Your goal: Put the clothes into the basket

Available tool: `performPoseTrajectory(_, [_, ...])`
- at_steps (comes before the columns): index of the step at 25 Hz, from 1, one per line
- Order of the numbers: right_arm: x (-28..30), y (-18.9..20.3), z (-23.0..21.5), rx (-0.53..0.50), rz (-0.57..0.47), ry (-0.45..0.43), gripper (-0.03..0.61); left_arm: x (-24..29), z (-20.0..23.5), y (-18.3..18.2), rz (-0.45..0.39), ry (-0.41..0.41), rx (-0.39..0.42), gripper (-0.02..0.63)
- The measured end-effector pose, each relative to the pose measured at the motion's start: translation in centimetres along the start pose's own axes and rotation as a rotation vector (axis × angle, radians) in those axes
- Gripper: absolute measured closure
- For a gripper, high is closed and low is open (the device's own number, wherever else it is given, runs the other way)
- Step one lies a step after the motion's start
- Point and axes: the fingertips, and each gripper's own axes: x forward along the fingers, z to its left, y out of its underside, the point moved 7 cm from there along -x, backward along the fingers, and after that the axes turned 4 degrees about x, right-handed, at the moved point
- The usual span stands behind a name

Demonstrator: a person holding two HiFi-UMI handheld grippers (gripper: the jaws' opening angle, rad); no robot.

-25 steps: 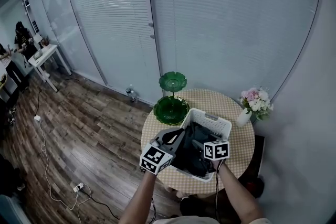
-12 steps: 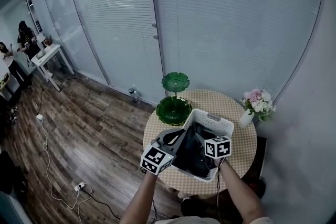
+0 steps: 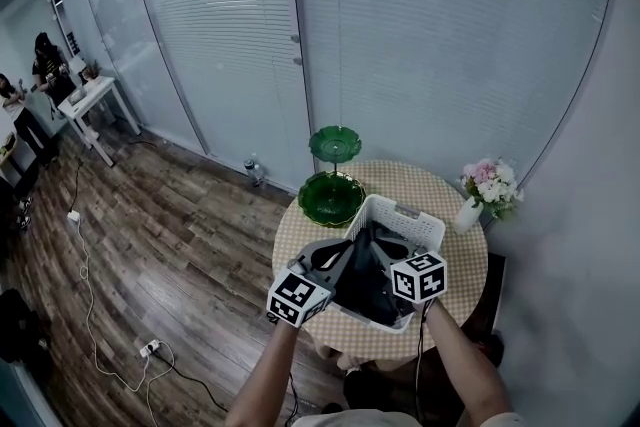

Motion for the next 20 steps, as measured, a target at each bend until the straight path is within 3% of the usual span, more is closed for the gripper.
performPoseTrajectory(5, [-3.7, -0.3, 2.3, -0.061, -0.079, -0.018, 0.557, -1.1, -2.1, -0.2, 0.005, 0.025, 0.002, 0.600])
performPoseTrajectory(12, [-9.7, 1.4, 4.7, -0.058, -0.185, 0.057, 0.557, -3.2, -5.7, -0.5, -0.013, 0.059, 0.007, 0.600])
performPoseTrajectory(20, [-15.4, 4.2, 6.9, -0.068, -0.220, 0.120, 0.557, -5.1, -9.6, -0.9, -0.012, 0.109, 0.028, 0.600])
